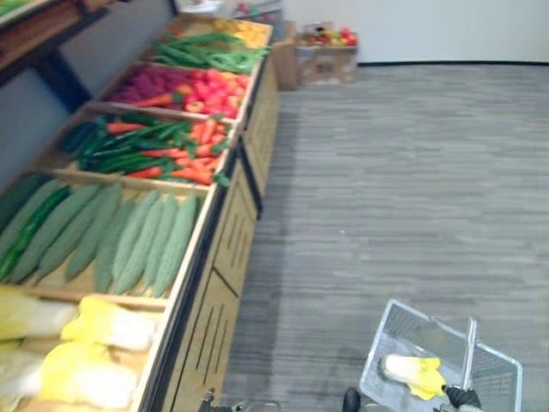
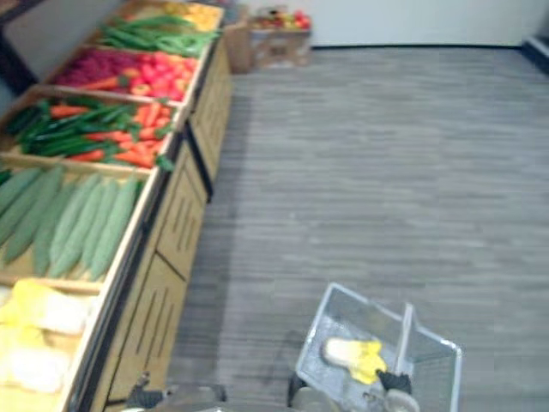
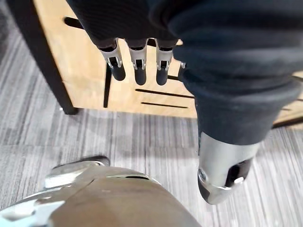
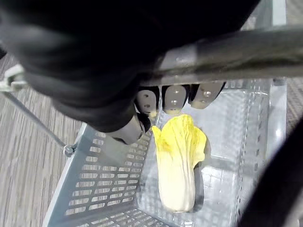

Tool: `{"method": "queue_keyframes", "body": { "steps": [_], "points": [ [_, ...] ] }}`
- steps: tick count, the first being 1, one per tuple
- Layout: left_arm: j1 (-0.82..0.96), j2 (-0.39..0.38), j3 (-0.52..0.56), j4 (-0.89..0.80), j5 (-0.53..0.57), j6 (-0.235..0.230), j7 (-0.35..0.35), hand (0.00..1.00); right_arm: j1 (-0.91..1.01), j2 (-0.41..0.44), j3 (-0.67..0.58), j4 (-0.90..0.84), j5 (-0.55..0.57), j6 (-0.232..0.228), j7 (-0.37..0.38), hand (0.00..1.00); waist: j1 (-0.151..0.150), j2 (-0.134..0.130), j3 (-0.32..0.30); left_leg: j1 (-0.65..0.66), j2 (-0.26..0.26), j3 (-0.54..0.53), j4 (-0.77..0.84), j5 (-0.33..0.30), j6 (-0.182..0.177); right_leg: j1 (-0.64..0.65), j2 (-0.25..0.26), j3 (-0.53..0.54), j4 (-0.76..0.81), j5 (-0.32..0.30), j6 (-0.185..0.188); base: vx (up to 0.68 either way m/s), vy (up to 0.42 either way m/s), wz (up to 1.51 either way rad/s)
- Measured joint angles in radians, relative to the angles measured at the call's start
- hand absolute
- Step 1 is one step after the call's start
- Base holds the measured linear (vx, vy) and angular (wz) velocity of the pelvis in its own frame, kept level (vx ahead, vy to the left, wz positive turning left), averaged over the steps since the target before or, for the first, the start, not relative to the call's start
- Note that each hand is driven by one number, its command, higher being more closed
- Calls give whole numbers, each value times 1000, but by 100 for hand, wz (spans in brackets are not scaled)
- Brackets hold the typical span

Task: Pick vegetable in the basket

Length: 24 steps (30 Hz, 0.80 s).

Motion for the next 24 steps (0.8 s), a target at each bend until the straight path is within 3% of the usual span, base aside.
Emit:
{"method": "queue_keyframes", "body": {
  "steps": [2,3,5,10,13,15,17,19,24],
  "points": [
    [-9,5,4,-1,1,-7,1,0,9,27,-5,-5,7,-3,-2,100,11,-14,-5,2,-16,49,-2,6,25,-3,-24,29,-12,16,24,112,288,-66],
    [-13,16,6,-9,2,-7,0,0,22,51,-25,-10,12,-3,-3,100,15,-40,-1,8,-41,79,-2,-1,40,-3,-53,38,-26,33,35,137,260,-41],
    [-13,22,7,-11,10,-7,0,0,40,65,-42,-22,15,-5,-3,100,20,-58,-6,33,-75,99,-18,0,42,12,-86,49,-39,44,52,132,226,-20],
    [-10,24,-9,-15,19,-7,-2,0,47,78,-41,-47,14,-23,2,100,28,-57,-9,69,-117,127,-35,-11,60,20,-127,47,-13,37,64,97,140,-8],
    [-9,28,-44,-3,20,-6,-4,0,37,103,-47,-83,16,-27,1,100,42,-51,-3,113,-93,167,-37,-33,94,-84,-120,41,249,-5,66,43,54,-26],
    [-3,39,-47,-6,19,-5,-10,0,35,106,-49,-128,15,-34,1,100,40,-70,11,169,-97,200,-45,-69,117,-201,-174,-41,556,-3,64,-8,53,-31],
    [8,51,-41,-8,17,-4,-15,0,38,113,-42,-138,15,-41,1,100,39,-85,13,214,-99,209,-29,-97,124,-239,-224,-92,688,-5,55,50,17,-17],
    [11,50,-35,-8,18,-3,-20,0,48,114,-42,-148,15,-45,1,100,35,-87,11,238,-86,206,-30,-105,120,-244,-248,-148,687,-24,32,128,-13,5],
    [-3,24,4,-19,19,7,-22,0,41,128,-82,-162,16,-41,0,100,29,-62,20,230,-10,193,-22,-118,71,-254,-239,-229,363,-3,50,268,-165,10]
  ]
}}
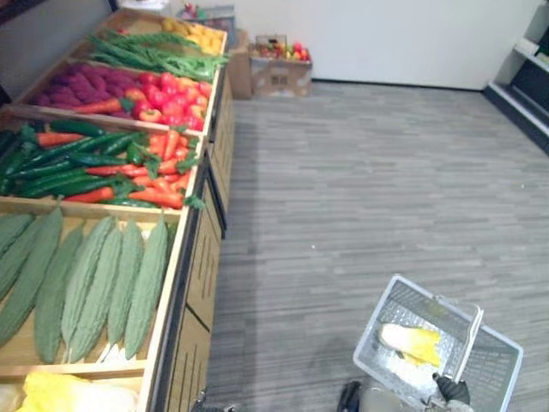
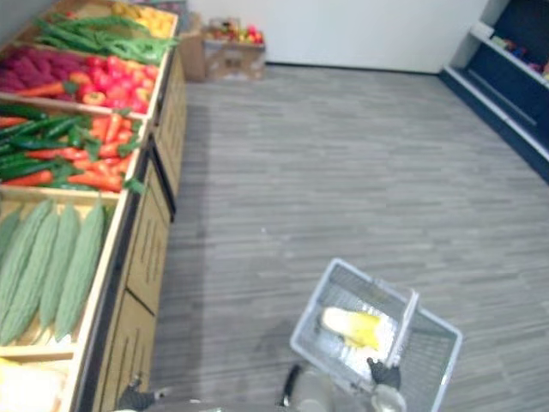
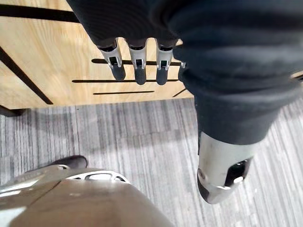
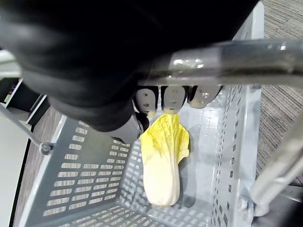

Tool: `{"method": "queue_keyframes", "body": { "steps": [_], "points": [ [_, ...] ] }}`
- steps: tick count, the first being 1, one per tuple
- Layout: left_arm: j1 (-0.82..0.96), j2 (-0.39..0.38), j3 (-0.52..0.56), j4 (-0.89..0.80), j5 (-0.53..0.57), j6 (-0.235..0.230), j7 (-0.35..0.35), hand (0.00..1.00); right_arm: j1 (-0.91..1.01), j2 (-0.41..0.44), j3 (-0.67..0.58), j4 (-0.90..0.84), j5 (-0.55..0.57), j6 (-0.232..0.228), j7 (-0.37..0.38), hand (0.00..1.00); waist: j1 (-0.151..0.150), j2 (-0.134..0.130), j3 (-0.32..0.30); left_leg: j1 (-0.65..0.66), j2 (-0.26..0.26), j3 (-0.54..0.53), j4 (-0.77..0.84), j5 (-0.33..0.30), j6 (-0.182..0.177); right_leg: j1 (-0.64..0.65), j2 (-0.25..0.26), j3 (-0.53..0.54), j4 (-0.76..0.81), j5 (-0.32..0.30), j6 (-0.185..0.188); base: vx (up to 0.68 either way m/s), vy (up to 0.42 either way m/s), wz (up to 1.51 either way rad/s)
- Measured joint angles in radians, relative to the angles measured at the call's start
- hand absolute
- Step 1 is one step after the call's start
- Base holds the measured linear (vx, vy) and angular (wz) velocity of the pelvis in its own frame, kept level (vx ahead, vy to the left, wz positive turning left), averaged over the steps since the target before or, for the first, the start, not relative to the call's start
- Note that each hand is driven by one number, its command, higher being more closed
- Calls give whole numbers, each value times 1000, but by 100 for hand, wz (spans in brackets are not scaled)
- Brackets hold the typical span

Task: Pick vegetable in the basket

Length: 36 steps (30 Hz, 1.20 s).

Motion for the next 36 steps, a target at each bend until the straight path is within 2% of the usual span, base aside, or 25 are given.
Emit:
{"method": "queue_keyframes", "body": {
  "steps": [2,3,4,5,6,8,9,10,12,14,16,19,20,21,22,23,25,27,29,31,32,33,34,35,36],
  "points": [
    [-11,-3,4,-8,1,0,1,0,-3,2,-19,-13,0,11,-1,100,0,5,2,11,37,-6,1,-18,-40,0,-18,0,-122,29,10,403,-401,8],
    [-20,-7,22,-7,1,1,1,0,-2,9,-37,-13,1,14,-3,100,4,-1,2,45,58,-4,-15,-35,-78,10,-34,-11,-143,108,13,299,-311,-1],
    [-25,-12,25,-6,1,2,1,0,-4,8,-39,-13,1,15,-4,100,6,1,2,58,70,-4,-19,-37,-82,8,-26,-16,-128,127,13,358,-393,-5],
    [-33,-29,42,1,7,0,0,0,-9,1,-44,-12,2,17,-5,100,8,35,4,73,98,3,-28,-16,-99,-11,-10,-25,-28,35,1,245,-295,0],
    [-35,-29,41,-3,11,-4,1,0,-15,-2,-63,-8,3,16,-4,100,-1,29,3,77,97,-7,-24,30,-97,-49,-26,-10,78,-53,-4,311,-375,3],
    [-32,-42,39,3,11,-2,2,0,-15,-16,-74,13,3,15,-4,100,-4,42,-6,66,126,-49,30,71,-95,-51,-14,-22,148,-139,-10,393,-414,2],
    [-23,-49,38,3,9,-2,1,0,-16,-27,-74,39,3,18,-4,100,-4,68,-22,29,157,-81,121,101,-92,-28,12,-34,146,-170,-22,483,-427,1],
    [-22,-51,40,3,4,-2,1,0,-17,-39,-74,48,2,18,-2,100,-6,66,-21,-10,173,-105,202,128,-94,-10,23,-48,142,-184,-29,516,-389,21],
    [-26,-43,40,-1,-15,0,1,0,-14,-48,-66,101,26,31,-2,100,-8,76,-14,-262,238,-212,700,298,-79,132,60,-107,73,-221,-55,423,-259,34],
    [-24,-38,41,-1,-20,2,2,0,-15,-52,-43,119,30,42,-2,100,4,70,-10,-360,223,-233,908,251,-81,201,79,-109,28,-223,-58,370,-155,2],
    [-25,-34,61,-26,-29,2,3,0,-13,-40,-16,121,31,53,-3,100,14,46,3,-479,153,-215,1039,164,-82,333,83,-139,-53,-217,-47,463,-121,7],
    [-35,-45,85,-65,-48,3,5,0,6,-31,24,112,31,56,-3,100,39,33,3,-612,117,-57,898,96,-38,455,88,-160,-170,-194,-6,419,19,-5],
    [-35,-55,98,-76,-48,3,7,0,20,-26,45,99,30,57,-3,100,47,34,3,-621,100,35,722,95,0,493,90,-161,-207,-183,13,496,111,-5],
    [-26,-74,108,-80,-48,2,11,0,45,-23,48,70,29,57,-4,100,53,52,-3,-588,83,137,457,205,85,529,108,-164,-224,-178,28,519,125,8],
    [-27,-78,116,-77,-47,2,12,0,49,-16,42,62,29,57,-6,100,56,48,-2,-564,77,202,403,167,170,546,111,-164,-228,-177,42,534,152,67],
    [-42,-56,127,-79,-46,3,13,0,50,21,18,57,30,60,-8,100,37,4,-12,-524,22,253,319,147,198,554,78,-177,-228,-166,50,621,187,91],
    [-49,-54,149,-92,-45,0,23,0,28,64,4,41,31,56,-10,100,53,-38,-15,-515,-5,292,261,147,201,547,87,-164,-292,-108,17,513,148,51],
    [-46,-47,162,-72,-39,11,25,0,4,84,20,38,30,51,-4,100,62,-51,-11,-472,-1,379,281,137,217,609,105,-145,-374,-6,18,282,31,-1],
    [-43,-46,154,-56,-37,12,23,0,4,81,32,42,29,51,2,100,62,-42,-22,-436,-6,407,267,130,220,610,93,-129,-321,22,25,221,65,20],
    [-34,-50,136,-36,-36,17,24,0,4,61,31,66,28,52,1,100,64,-12,-47,-385,-32,368,165,63,175,511,67,-103,-76,25,35,211,185,43],
    [-29,-29,108,-27,-35,24,23,0,-11,53,42,102,28,53,2,100,57,-20,-64,-360,-65,345,123,66,155,418,11,-40,146,66,106,241,149,80],
    [-24,-14,67,-27,-32,26,23,0,-31,39,46,120,26,48,2,100,54,-42,-57,-335,-95,307,111,63,161,299,-11,94,373,220,178,206,46,92],
    [-24,-8,59,-27,-30,30,23,0,-46,30,46,124,25,46,2,100,51,-44,-53,-329,-106,278,113,57,175,261,-10,127,456,255,188,274,21,104],
    [-28,0,45,-27,-28,32,22,0,-59,15,42,127,24,45,1,100,44,-49,-47,-315,-125,228,113,52,184,204,-4,148,589,230,169,241,-27,137],
    [-28,0,28,-35,-23,31,23,0,-53,-4,42,127,24,43,1,100,34,-42,-39,-281,-135,164,107,46,186,141,24,168,707,155,152,250,-38,149]
  ]
}}
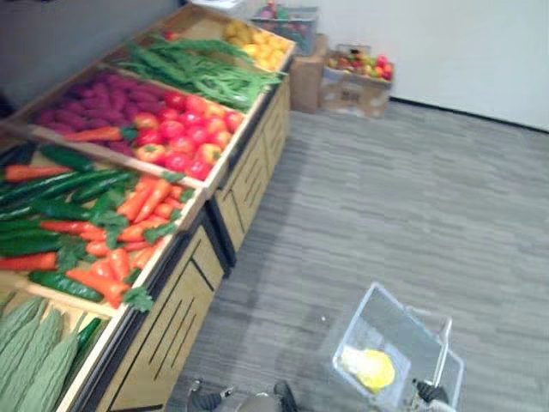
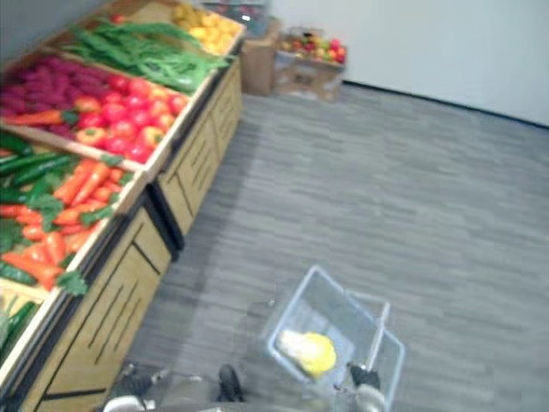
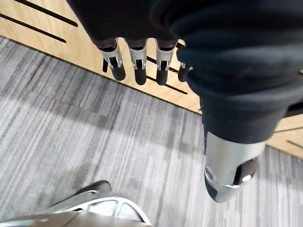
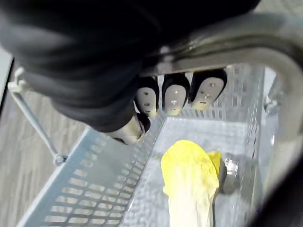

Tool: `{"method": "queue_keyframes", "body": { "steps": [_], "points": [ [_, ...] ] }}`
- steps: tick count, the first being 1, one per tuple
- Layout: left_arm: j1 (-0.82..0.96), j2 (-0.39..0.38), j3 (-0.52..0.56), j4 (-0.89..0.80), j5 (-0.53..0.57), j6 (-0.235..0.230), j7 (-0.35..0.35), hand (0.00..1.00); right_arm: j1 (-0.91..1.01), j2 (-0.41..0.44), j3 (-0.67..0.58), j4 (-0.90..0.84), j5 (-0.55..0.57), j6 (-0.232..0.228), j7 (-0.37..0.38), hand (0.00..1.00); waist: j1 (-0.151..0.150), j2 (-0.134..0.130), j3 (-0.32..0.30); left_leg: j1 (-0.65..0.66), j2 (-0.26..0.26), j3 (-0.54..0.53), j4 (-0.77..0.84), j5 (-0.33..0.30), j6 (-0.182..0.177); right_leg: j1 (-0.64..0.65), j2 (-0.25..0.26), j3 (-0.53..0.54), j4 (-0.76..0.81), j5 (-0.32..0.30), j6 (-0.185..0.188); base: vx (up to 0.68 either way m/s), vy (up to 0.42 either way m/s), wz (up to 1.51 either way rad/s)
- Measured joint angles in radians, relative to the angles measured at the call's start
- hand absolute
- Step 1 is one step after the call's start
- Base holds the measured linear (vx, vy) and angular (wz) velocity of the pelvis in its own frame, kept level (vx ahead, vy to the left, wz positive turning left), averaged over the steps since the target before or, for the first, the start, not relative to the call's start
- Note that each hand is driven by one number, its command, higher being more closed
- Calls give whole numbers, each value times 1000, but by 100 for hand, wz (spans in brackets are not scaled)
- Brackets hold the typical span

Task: Pick vegetable in the basket

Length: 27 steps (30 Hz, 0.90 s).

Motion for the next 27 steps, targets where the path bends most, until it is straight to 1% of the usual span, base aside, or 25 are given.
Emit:
{"method": "queue_keyframes", "body": {
  "steps": [1,2,3,4,5,6,7,8,9,10,11,12,13,14,15,16,17,19,20,22,23,24,25,26,27],
  "points": [
    [5,0,-5,-4,4,0,0,0,6,-8,0,-2,0,-4,0,100,-4,11,5,21,-2,-34,-7,-1,-1,-26,16,-2,20,-40,-26,255,-50,170],
    [6,-2,-14,-3,4,-1,3,0,14,-24,-1,-6,2,-16,-1,100,-13,31,9,66,-10,-106,-32,-1,-2,-68,27,-22,2,-102,-79,273,-66,180],
    [9,-3,-20,-3,4,-1,5,0,21,-38,-4,-11,6,-26,-1,100,-24,34,8,93,-18,-182,-46,-2,-4,-99,14,-49,-82,-155,-105,262,-78,190],
    [7,-8,-19,-4,4,-1,5,0,26,-40,-13,-13,6,-27,-1,100,-28,34,7,105,-19,-220,-46,-5,-9,-111,6,-59,-151,-174,-112,282,-115,186],
    [1,-10,-8,-4,4,-1,6,0,36,-36,-42,-24,7,-27,-2,100,-25,32,7,125,-16,-267,-46,-12,-21,-120,-6,-61,-291,-184,-127,310,-168,178],
    [1,-22,16,-4,3,-1,8,0,43,-33,-77,-28,8,-27,-3,100,-20,33,6,142,-11,-330,-28,-28,-35,-114,-12,-32,-504,-184,-129,346,-202,165],
    [0,-27,20,-4,3,-1,9,0,48,-32,-85,-29,8,-26,-3,100,-19,36,6,141,-3,-362,-6,-46,-43,-108,-6,-6,-596,-182,-128,484,-335,157],
    [-4,-35,29,-6,4,-2,9,0,62,-25,-91,-31,8,-26,-1,100,-10,43,5,137,11,-426,39,-79,-71,-100,3,47,-745,-175,-127,421,-322,116],
    [-6,-37,35,-6,4,-2,8,0,64,-17,-96,-34,8,-25,-1,100,-7,43,5,135,18,-454,59,-98,-84,-96,6,67,-803,-175,-127,527,-439,142],
    [-6,-39,52,-7,4,-3,8,0,67,-1,-113,-42,13,-20,-2,100,-3,39,3,129,29,-515,97,-135,-113,-85,12,99,-882,-175,-127,457,-461,136],
    [-5,-38,63,-12,4,-3,8,0,73,12,-119,-42,15,-14,-1,100,1,27,-4,124,36,-569,124,-170,-145,-87,20,136,-899,-174,-126,559,-625,167],
    [-2,-29,76,-16,4,-3,8,0,85,32,-128,-42,16,-4,1,100,-2,0,-19,121,34,-623,127,-193,-176,-83,18,140,-901,-162,-112,465,-578,149],
    [-4,-28,82,-11,4,-2,8,0,89,37,-140,-41,16,0,1,100,-7,-3,-23,123,41,-651,126,-201,-190,-80,18,132,-877,-100,-59,359,-463,135],
    [-7,-47,92,-2,4,-2,9,0,87,26,-171,-42,19,1,-1,100,-6,37,-32,123,82,-667,114,-195,-200,-86,37,76,-819,-137,-89,427,-489,120],
    [1,-68,92,-1,4,-7,9,0,79,5,-208,-39,29,7,1,100,-2,60,-40,123,124,-675,80,-136,-218,-91,50,19,-777,-191,-114,337,-361,91],
    [3,-71,92,0,4,-6,9,0,78,0,-212,-37,31,9,1,100,-2,67,-41,123,131,-677,70,-121,-222,-89,53,9,-773,-201,-118,426,-451,82],
    [7,-81,94,7,3,-6,9,0,75,-10,-216,-36,33,10,3,100,-2,87,-42,121,158,-674,40,-67,-231,-79,60,-33,-762,-214,-139,316,-357,61],
    [2,-77,103,26,3,-6,8,0,67,-27,-216,-23,33,11,3,100,-13,90,-41,95,174,-668,28,24,-247,-42,60,-95,-783,-228,-163,421,-475,89],
    [2,-72,100,33,2,-7,7,0,64,-37,-217,-1,34,11,2,100,-23,86,-39,80,185,-621,42,75,-275,6,59,-140,-822,-233,-171,362,-352,118],
    [2,-60,88,36,-2,-8,7,0,58,-45,-217,21,35,13,1,100,-32,77,-33,50,202,-471,86,81,-292,81,52,-192,-881,-234,-173,243,-179,103],
    [3,-46,75,37,-26,-8,6,0,48,-52,-216,36,35,13,0,100,-38,68,-29,26,210,-319,112,67,-292,116,41,-224,-904,-234,-173,143,-47,86],
    [2,-37,61,37,-35,-8,6,0,37,-54,-216,42,35,13,-1,100,-41,61,-24,9,216,-166,101,70,-283,139,26,-257,-914,-234,-173,118,-14,85],
    [2,-35,53,37,-35,-8,7,0,35,-56,-216,42,36,13,-1,100,-44,61,-24,-2,217,-101,85,82,-265,144,21,-271,-914,-234,-173,90,47,83],
    [2,-34,48,37,-35,-8,7,0,33,-58,-221,42,36,13,-1,100,-46,64,-23,-14,211,10,25,137,-225,159,19,-301,-918,-235,-172,79,87,95],
    [1,-31,46,39,-34,-7,8,0,32,-44,-226,50,37,15,0,100,-53,53,-24,-3,190,44,-26,148,-210,171,11,-332,-933,-230,-164,90,106,99]
  ]
}}
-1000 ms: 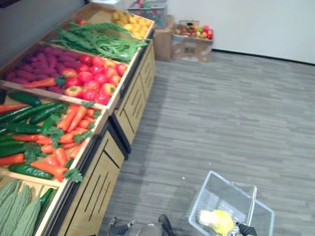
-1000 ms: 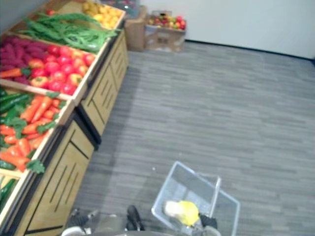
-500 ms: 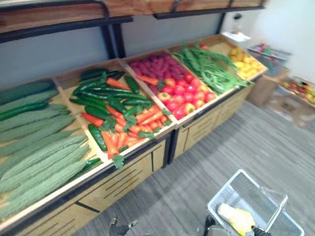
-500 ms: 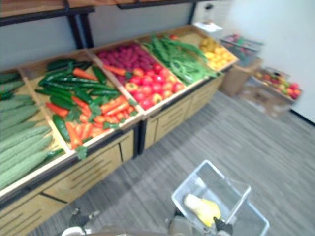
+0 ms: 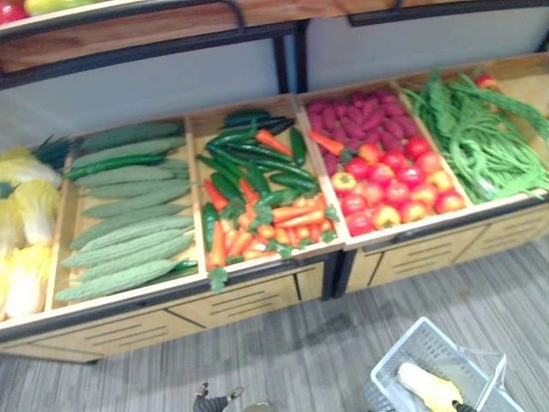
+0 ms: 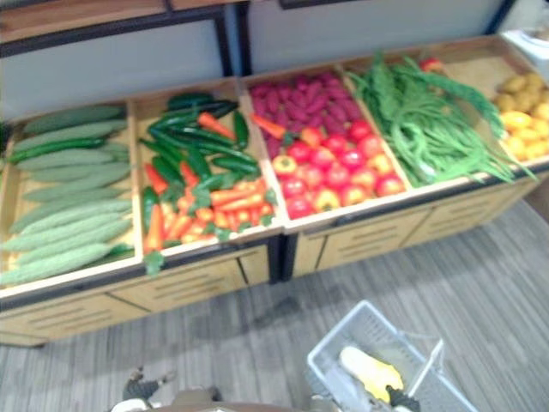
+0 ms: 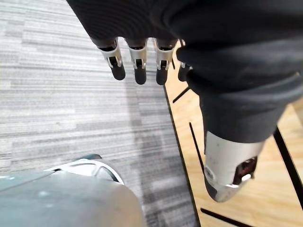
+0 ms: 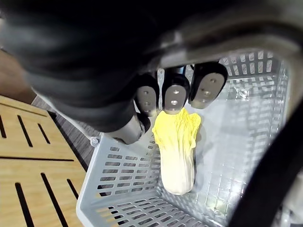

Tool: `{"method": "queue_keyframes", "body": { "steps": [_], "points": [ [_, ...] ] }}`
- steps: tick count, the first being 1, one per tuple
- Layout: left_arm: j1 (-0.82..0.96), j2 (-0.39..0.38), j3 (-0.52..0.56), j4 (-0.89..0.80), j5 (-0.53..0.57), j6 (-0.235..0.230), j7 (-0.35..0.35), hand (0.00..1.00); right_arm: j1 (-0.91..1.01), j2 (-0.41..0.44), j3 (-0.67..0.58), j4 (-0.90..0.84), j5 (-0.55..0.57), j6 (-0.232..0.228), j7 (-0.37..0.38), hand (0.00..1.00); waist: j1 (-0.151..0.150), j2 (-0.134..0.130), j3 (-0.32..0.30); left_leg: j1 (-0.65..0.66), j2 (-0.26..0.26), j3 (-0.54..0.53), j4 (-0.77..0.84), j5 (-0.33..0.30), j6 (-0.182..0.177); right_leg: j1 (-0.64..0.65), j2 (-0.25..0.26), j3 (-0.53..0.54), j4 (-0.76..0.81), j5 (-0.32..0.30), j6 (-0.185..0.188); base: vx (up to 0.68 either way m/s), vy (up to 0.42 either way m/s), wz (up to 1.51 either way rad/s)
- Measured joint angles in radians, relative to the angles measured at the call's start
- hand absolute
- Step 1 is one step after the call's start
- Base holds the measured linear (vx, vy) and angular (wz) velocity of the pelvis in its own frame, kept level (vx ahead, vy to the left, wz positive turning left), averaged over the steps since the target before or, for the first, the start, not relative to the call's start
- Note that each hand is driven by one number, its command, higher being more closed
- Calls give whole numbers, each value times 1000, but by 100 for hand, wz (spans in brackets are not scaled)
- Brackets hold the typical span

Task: Pick vegetable in the basket

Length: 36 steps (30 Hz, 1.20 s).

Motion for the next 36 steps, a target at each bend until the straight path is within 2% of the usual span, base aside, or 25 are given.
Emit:
{"method": "queue_keyframes", "body": {
  "steps": [2,3,5,7,11,14,16,18,20,22,23,24,25,26,27,28,30,31,32,34,36],
  "points": [
    [-4,15,-6,-4,0,-1,1,0,-10,18,0,6,1,0,0,100,-4,-16,9,2,-40,-24,-77,16,16,13,-9,-39,-38,4,6,121,120,93],
    [-13,24,-5,-1,1,3,2,0,-24,30,0,12,1,0,0,100,-4,-32,33,-1,-56,-37,-93,22,24,32,-12,-64,-61,12,20,115,102,74],
    [-5,32,5,1,1,8,5,0,-30,52,0,10,1,0,0,100,1,-50,50,-1,-68,-40,-89,26,30,57,-19,-89,-78,22,36,61,52,43],
    [-2,32,10,0,2,8,10,0,-28,66,0,6,1,0,0,100,13,-49,51,14,-73,-39,-89,26,30,79,-21,-90,-80,28,39,81,43,22],
    [3,28,21,16,4,6,10,0,-37,78,1,5,0,-1,1,100,15,-42,49,56,-71,-36,-111,29,25,113,-13,-82,-95,40,49,48,-18,-4],
    [3,31,22,38,9,8,9,0,-29,75,0,10,1,0,1,100,5,-37,48,76,-75,-35,-159,34,18,106,-7,-77,-100,45,51,38,-11,-11],
    [3,37,9,37,12,8,8,0,-29,72,-17,10,1,1,1,100,-12,-38,48,81,-80,-35,-176,34,18,95,-13,-75,-78,46,53,41,40,1],
    [3,40,0,36,15,8,8,0,-33,69,-22,8,4,0,1,100,-13,-37,48,85,-79,-29,-183,34,18,58,-30,-55,-9,46,53,33,58,-15],
    [3,43,-7,34,15,8,8,0,-43,63,-42,5,4,1,0,100,-11,-38,49,104,-78,-14,-184,34,19,3,-67,-18,128,47,52,55,71,-20],
    [4,48,-7,27,15,8,8,0,-45,62,-51,4,5,0,0,100,-11,-42,52,130,-77,-8,-186,34,19,-44,-94,12,263,62,28,56,16,-13],
    [4,55,-7,20,15,8,8,0,-46,63,-51,-11,5,0,0,100,-12,-21,63,145,-54,-11,-187,29,27,-102,-88,61,349,42,-8,69,-37,-11],
    [-2,64,-5,14,14,7,10,0,-56,64,-48,-12,5,3,2,100,-14,-19,63,148,-30,-9,-186,29,27,-132,-55,100,320,-27,12,63,-67,-7],
    [-3,75,-4,14,13,7,10,0,-56,65,-48,-10,5,3,1,100,-14,-20,62,148,-22,-8,-186,29,27,-142,-40,107,277,-30,7,31,-85,6],
    [-3,89,-3,7,13,5,10,0,-50,67,-48,-10,5,3,1,100,-17,-34,62,148,-17,-8,-186,28,25,-153,-22,112,167,-24,8,27,-201,17],
    [-4,102,16,-3,11,5,10,0,-43,69,-48,-4,6,3,0,100,-19,-75,62,149,-41,-7,-187,22,10,-161,-31,125,16,101,11,22,-221,20],
    [-15,96,29,6,10,7,11,0,-44,59,-51,5,6,4,0,100,-23,-69,66,158,-38,-11,-193,16,-12,-152,-21,122,22,84,20,40,-268,2],
    [-15,39,48,34,9,5,11,0,-52,31,-57,23,6,2,1,100,-18,-18,66,165,-5,-9,-231,28,-38,-158,21,129,19,86,6,4,-172,-13],
    [-12,23,49,40,8,7,11,0,-52,24,-66,24,7,3,0,100,-19,-17,67,166,-2,-10,-237,31,-42,-157,28,128,15,85,4,-27,-118,-4],
    [-9,0,66,38,6,6,11,0,-48,22,-97,29,7,8,0,100,-18,-3,59,166,3,-17,-243,34,-45,-153,39,125,3,84,2,-16,-74,1],
    [-10,-3,109,36,-1,5,12,0,-35,28,-128,29,9,17,0,100,-23,4,53,166,7,-36,-252,41,-56,-136,49,112,-22,85,2,-20,-61,17],
    [-7,-8,174,39,-17,6,13,0,-16,29,-158,38,17,27,0,100,-25,0,40,164,7,-47,-252,41,-56,-113,53,98,-58,94,9,-20,-19,24]
  ]
}}
